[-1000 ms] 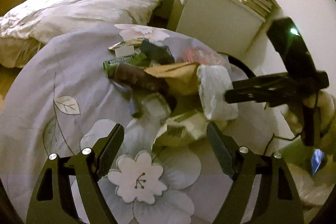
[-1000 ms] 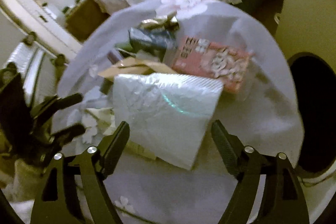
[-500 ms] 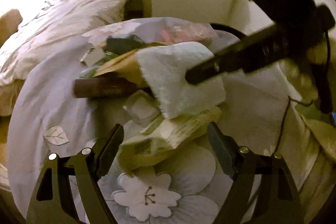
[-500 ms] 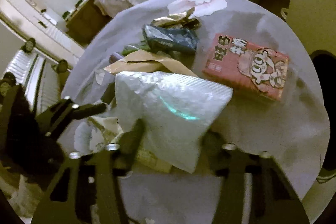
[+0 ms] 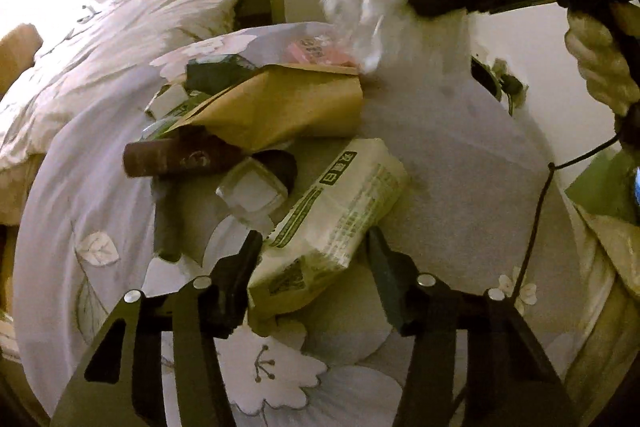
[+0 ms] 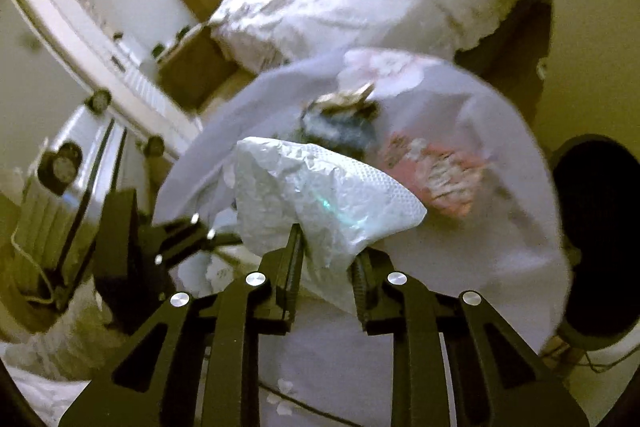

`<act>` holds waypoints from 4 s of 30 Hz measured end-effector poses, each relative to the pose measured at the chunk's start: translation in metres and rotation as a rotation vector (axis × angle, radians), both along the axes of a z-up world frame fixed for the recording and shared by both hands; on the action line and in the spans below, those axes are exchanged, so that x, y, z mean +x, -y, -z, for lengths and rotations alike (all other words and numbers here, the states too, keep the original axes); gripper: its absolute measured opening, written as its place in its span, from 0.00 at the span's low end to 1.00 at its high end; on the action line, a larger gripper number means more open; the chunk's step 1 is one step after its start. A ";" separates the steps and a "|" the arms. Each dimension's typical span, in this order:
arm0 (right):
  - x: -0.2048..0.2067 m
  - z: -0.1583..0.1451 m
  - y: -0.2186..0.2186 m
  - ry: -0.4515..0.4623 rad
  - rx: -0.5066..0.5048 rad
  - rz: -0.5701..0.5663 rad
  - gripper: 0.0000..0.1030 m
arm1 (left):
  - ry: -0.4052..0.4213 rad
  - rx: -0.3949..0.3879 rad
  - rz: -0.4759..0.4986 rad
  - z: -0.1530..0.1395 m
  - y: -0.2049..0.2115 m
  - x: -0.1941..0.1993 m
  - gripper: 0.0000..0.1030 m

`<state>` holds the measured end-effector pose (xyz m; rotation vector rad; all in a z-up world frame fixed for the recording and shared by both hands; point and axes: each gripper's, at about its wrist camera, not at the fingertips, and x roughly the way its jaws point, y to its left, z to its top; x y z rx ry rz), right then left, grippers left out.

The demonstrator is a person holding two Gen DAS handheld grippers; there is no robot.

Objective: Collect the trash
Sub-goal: 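Grasp the beige snack bag with the left tool while the right tool grasps the white foam wrapper, then carry the snack bag and foam wrapper to the bin and release both, then move both tools back to the table and grasp the brown paper bag with the right tool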

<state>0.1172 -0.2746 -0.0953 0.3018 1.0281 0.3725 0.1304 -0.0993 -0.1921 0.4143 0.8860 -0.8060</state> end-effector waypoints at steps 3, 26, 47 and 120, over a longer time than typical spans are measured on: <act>-0.002 -0.010 0.021 0.026 0.000 0.048 0.23 | -0.001 -0.059 -0.044 -0.011 -0.007 -0.003 0.46; 0.006 -0.024 0.231 0.111 -0.035 0.490 0.23 | -0.134 -0.446 -0.099 -0.096 0.147 0.055 0.46; 0.000 0.072 0.321 -0.066 -0.006 0.671 0.23 | -0.268 -0.316 -0.056 -0.038 0.273 0.089 0.48; 0.077 0.074 -0.095 -0.038 -0.216 -0.357 0.49 | -0.160 -0.198 -0.555 0.004 -0.081 0.086 0.17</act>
